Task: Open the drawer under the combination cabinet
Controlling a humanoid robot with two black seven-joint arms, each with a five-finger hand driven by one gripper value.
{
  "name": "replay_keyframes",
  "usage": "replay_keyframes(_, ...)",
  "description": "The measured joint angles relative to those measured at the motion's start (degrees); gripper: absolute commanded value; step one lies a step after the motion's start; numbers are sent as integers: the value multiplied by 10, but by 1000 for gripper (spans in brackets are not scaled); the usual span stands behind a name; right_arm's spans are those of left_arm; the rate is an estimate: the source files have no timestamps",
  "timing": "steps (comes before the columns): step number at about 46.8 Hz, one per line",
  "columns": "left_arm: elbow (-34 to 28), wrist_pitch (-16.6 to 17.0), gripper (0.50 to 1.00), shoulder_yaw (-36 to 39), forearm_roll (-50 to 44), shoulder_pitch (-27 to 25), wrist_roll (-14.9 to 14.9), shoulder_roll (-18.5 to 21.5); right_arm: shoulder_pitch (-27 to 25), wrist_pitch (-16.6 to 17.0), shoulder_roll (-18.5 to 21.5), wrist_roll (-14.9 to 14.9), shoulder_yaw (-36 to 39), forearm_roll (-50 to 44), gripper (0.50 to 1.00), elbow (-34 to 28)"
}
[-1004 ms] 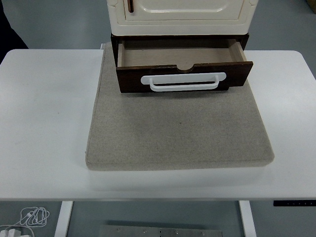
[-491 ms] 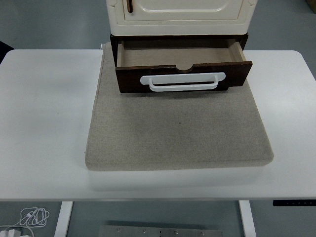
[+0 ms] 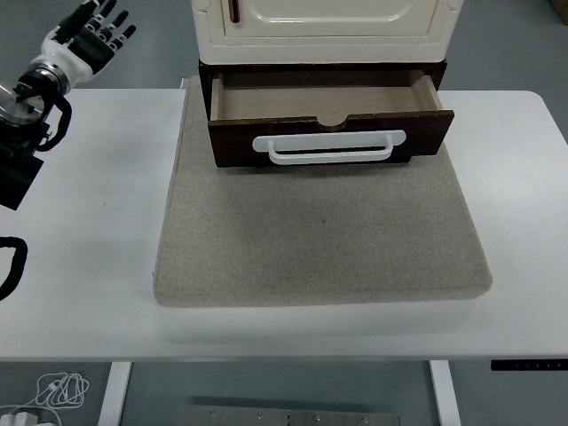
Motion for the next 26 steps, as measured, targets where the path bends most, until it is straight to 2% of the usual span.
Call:
replay_keyframes(8,0,-61,1000,-2,-14,26,-9,-16,0,1,0,0,-1,0,926,0)
replay_keyframes(15,1,-95,1000,-2,-57,36,-18,-20,-1,1,0,0,-1,0,926,1)
replay_keyframes(26,8,-105,1000,-2,-68,37,-37,-28,-4,1,0,-1,-1,-2,926,1)
